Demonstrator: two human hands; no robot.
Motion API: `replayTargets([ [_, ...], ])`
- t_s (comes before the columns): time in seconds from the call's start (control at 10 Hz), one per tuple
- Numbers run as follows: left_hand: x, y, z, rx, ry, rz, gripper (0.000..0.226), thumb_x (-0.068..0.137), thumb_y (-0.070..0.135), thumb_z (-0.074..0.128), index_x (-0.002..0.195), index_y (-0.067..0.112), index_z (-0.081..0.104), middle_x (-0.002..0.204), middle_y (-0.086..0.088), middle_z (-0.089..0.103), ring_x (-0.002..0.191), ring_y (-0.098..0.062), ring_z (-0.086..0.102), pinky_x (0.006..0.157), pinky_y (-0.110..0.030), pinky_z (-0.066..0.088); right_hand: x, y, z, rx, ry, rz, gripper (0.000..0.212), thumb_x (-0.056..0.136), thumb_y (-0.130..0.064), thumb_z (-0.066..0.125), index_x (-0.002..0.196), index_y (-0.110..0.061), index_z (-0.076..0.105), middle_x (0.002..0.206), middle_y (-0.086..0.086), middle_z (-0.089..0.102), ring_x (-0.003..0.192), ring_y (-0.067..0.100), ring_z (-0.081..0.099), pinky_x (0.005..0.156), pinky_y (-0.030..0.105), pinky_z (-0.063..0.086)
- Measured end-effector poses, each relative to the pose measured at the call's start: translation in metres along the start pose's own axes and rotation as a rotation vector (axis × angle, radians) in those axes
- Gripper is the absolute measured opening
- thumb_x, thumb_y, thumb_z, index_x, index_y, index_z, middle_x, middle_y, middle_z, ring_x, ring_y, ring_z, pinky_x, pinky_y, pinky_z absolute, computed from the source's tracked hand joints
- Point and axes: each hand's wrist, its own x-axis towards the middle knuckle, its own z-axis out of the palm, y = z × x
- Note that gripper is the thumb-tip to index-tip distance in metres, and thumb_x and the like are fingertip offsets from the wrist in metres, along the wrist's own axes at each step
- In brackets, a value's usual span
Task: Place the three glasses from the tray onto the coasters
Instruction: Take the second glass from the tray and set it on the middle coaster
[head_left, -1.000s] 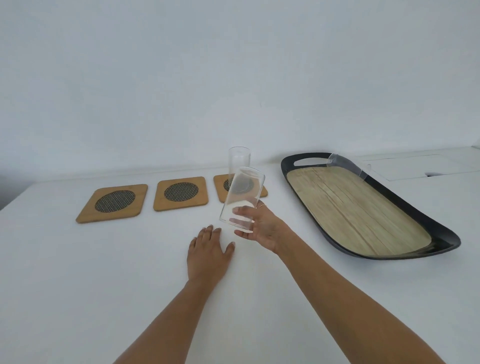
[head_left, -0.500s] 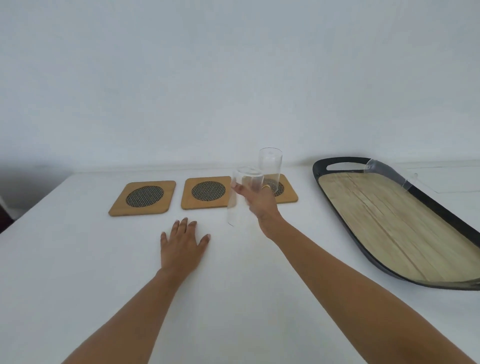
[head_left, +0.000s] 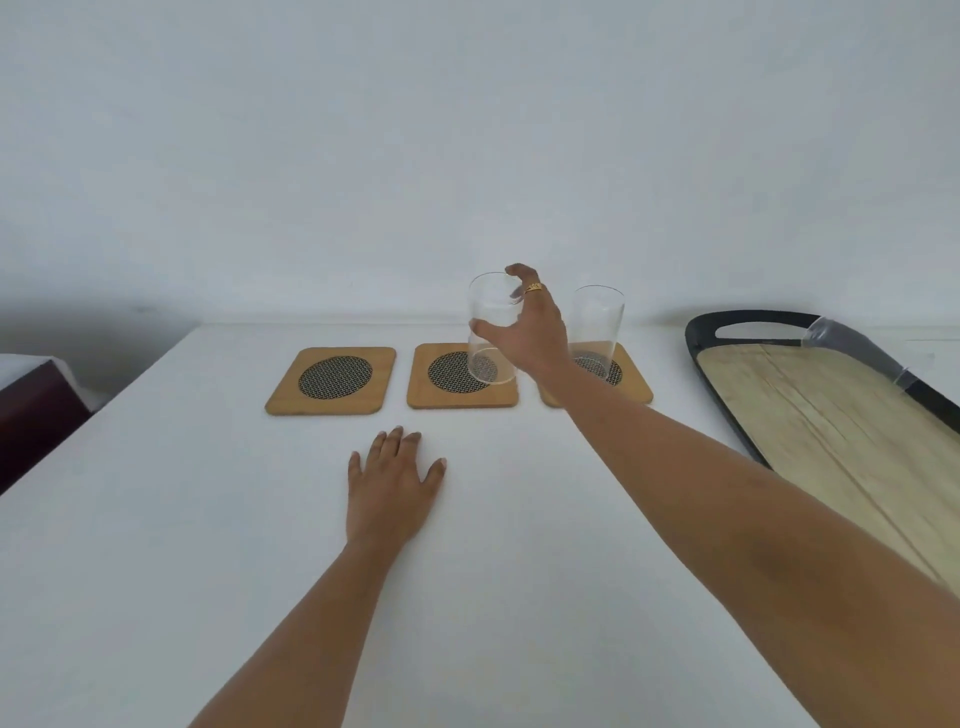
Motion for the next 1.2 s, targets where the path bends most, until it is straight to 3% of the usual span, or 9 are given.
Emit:
replayTargets([
  [0.5,0.000,-0.003,0.003,-0.014,0.033,0.009,0.056,0.092,0.050,0.036,0.140,0.021,0.034,0.154,0.000,0.029,0.144,-0.016,0.018,0.118,-0.044,0.011,0.024,-0.001,0.050,-0.099,-0.201,0.032,0.076,0.085,-0.028,0.066,0.147,-0.015,0.023,0.141,0.013,0.036,0.133,0.027,0.035,0.106,0.037,0.032],
  [1.0,0.002,-0.003,0.005,-0.009,0.026,0.002,0.056,0.092,0.051,0.035,0.140,0.022,0.034,0.154,0.001,0.027,0.144,-0.016,0.017,0.118,-0.045,0.011,0.035,0.004,0.059,-0.150,-0.201,0.047,0.076,0.083,-0.032,0.067,0.145,-0.014,0.028,0.138,0.015,0.039,0.128,0.030,0.042,0.103,0.037,0.036],
  [1.2,0.001,-0.002,0.004,-0.005,0.022,0.000,0.055,0.092,0.050,0.035,0.140,0.021,0.033,0.154,0.001,0.027,0.144,-0.016,0.017,0.117,-0.045,0.011,0.034,0.007,0.061,-0.133,-0.218,0.067,0.090,0.079,-0.034,0.070,0.149,-0.022,0.014,0.142,0.015,0.034,0.128,0.032,0.043,0.101,0.042,0.039],
])
